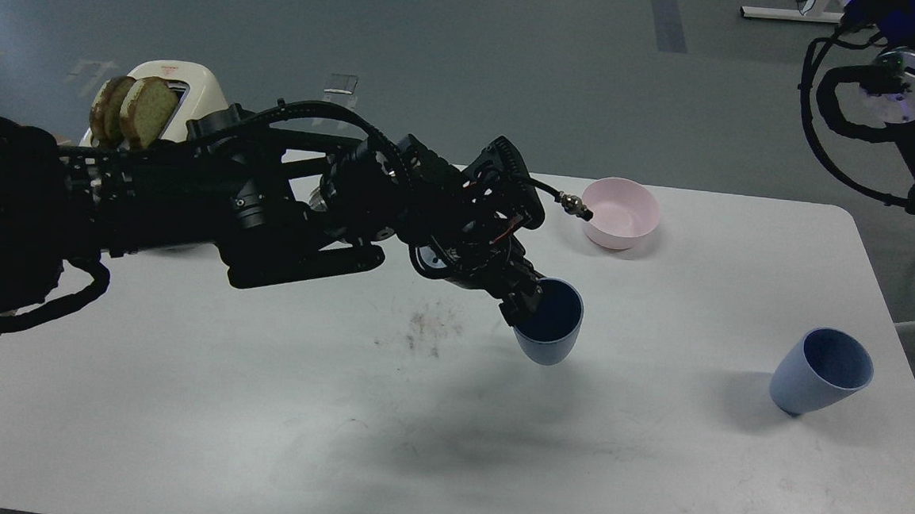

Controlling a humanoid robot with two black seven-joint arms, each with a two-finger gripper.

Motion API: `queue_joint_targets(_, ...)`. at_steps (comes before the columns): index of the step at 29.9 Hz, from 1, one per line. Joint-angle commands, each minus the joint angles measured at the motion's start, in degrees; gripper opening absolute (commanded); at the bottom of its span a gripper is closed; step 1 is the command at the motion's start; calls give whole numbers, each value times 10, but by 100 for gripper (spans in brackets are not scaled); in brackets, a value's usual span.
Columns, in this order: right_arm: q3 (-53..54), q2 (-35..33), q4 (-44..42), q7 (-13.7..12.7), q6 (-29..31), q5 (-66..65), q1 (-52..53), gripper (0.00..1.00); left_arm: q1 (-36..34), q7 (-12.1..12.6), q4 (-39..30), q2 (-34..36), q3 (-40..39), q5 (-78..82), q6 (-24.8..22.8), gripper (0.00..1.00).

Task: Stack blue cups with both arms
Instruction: 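Set the blue cup upright at table center and open the left gripper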

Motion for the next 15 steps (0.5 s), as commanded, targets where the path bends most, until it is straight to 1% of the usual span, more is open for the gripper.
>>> queue_joint_targets(1, 0, 0, 0, 0, 0, 0, -3, 100, 1, -1, 6, -1, 11, 0, 0, 0)
queue_joint_targets(6, 1, 1, 1, 0, 0, 0, -6, 100, -1, -3, 10, -1, 31, -1, 0, 0)
queue_joint_targets(9, 0, 1, 2, 0, 0, 0, -8, 100, 0, -4, 24, -2, 31, -1, 0, 0)
queue_joint_targets(15, 0, 2, 4, 0, 0, 0, -10, 100, 5, -4, 26, -4, 32, -1, 0, 0)
